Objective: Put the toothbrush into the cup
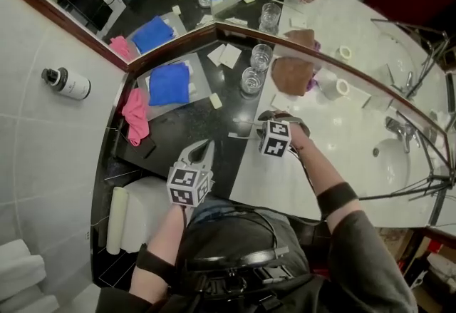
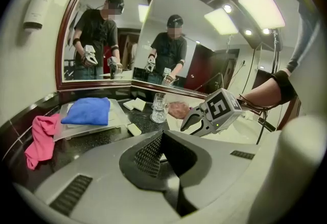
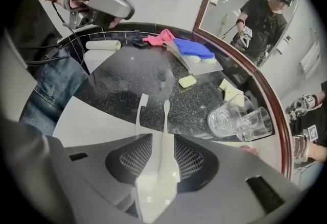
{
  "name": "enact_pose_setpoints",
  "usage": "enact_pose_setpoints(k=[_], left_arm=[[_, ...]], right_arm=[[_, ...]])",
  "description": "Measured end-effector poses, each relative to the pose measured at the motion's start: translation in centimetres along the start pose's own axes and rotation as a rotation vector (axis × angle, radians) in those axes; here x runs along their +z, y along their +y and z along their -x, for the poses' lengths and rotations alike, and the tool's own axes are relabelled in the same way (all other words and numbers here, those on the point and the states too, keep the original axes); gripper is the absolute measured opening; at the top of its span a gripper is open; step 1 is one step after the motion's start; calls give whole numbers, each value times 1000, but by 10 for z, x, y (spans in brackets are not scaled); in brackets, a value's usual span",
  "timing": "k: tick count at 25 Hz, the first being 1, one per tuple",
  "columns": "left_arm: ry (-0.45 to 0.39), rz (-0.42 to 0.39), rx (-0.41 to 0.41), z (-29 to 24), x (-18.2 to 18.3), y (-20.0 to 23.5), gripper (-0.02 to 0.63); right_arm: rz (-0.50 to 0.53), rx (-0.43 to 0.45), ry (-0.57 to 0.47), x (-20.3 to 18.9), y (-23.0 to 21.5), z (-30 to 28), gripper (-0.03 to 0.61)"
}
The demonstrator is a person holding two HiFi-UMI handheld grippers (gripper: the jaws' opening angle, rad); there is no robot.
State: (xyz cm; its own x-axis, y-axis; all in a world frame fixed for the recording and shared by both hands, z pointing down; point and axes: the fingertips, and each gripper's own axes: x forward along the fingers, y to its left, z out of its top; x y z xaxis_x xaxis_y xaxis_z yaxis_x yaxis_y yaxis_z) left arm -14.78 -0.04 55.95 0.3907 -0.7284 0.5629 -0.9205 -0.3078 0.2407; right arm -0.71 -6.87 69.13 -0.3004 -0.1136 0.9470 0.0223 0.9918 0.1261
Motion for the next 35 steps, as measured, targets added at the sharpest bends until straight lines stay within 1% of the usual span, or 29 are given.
enact_pose_setpoints(k=[3, 6, 9, 13, 16, 18, 22, 26, 31, 35], left_arm=[[10, 15, 13, 1, -8, 8, 2], [23, 25, 29, 4, -13, 17, 2], [28, 39, 47, 9, -16, 25, 2], [27, 48, 58, 12, -17, 31, 2], [25, 55, 60, 12, -18, 33, 2], [28, 56, 58, 11, -19, 32, 2], [28, 57, 57, 12, -19, 30, 2], [24, 51, 62, 14, -18, 31, 2], [21, 51, 69, 17, -18, 33, 2], [14, 49, 71, 18, -16, 32, 2]], right_arm=[[5, 41, 31, -3, 0, -21, 155], [25, 54, 57, -2, -5, -33, 155], [27, 106, 89, -3, 1, -45, 153], [66, 137, 127, 4, 0, -50, 98], [85, 172, 174, 4, 3, -53, 87], [90, 189, 184, 4, 5, -53, 66], [105, 182, 162, 8, 2, -50, 60], [73, 178, 144, 4, 4, -51, 60], [21, 117, 26, 23, -11, -34, 60], [-60, 86, -94, 38, -19, -13, 60]])
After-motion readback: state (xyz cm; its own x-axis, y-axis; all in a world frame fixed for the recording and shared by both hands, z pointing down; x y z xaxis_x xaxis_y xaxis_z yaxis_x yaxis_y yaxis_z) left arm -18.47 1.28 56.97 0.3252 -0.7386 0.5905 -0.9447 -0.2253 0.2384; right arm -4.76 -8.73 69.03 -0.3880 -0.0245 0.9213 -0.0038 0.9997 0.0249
